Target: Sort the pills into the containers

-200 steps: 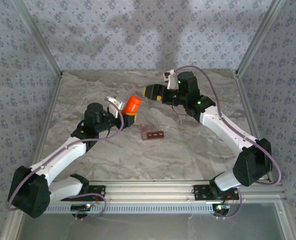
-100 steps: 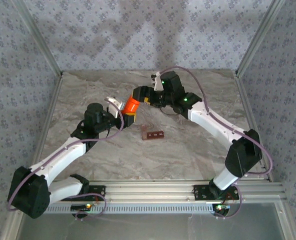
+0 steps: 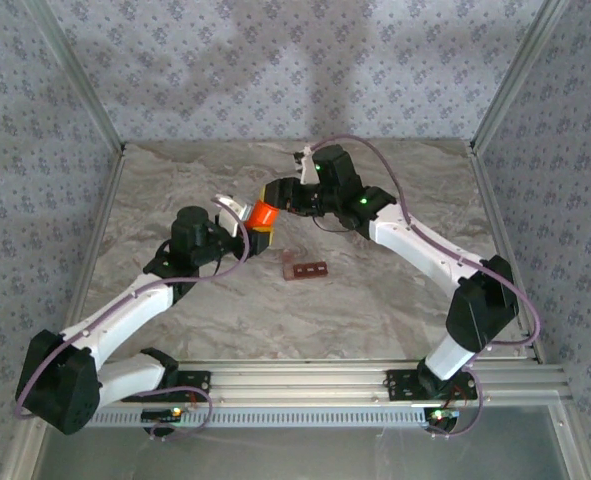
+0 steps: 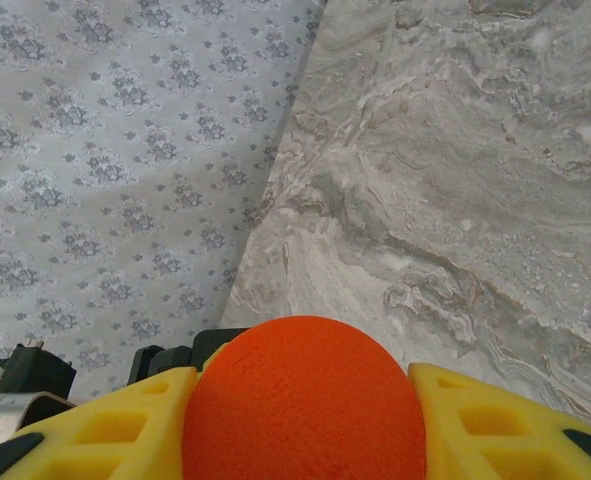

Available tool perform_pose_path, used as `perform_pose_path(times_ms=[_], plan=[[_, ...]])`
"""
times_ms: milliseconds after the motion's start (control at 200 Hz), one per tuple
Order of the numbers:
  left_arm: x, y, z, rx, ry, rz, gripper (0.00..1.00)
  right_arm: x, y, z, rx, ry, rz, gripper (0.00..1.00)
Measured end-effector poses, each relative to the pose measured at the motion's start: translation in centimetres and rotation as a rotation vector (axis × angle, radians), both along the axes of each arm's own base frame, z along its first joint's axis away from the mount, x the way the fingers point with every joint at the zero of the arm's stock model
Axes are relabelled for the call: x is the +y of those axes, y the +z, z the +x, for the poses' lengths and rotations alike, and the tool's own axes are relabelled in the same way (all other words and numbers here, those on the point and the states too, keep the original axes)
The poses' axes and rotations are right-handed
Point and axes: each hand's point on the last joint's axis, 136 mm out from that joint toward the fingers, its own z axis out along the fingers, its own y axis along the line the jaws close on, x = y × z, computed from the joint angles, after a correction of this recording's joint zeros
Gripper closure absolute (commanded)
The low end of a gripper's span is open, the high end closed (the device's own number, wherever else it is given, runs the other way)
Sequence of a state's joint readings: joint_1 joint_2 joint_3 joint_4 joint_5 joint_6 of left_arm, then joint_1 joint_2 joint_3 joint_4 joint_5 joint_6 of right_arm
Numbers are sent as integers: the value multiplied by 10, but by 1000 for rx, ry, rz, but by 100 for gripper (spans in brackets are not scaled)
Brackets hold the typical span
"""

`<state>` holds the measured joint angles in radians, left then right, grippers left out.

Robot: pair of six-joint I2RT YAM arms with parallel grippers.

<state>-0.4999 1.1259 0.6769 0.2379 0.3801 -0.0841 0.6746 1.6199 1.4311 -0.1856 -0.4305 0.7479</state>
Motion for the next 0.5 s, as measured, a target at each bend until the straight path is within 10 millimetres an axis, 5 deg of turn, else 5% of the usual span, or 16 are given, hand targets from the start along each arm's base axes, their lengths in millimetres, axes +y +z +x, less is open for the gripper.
perform_pose_path(times_ms=[260, 395, 500], plan=[[-5, 11, -2, 6, -20, -65, 100, -2, 15, -5, -225, 189, 92, 56], [-9, 22, -4, -3, -35, -105, 100, -5, 27, -9, -284, 254, 141, 22], [-8, 30, -5, -13, -29, -113, 100, -6, 35, -10, -300, 259, 158, 15]])
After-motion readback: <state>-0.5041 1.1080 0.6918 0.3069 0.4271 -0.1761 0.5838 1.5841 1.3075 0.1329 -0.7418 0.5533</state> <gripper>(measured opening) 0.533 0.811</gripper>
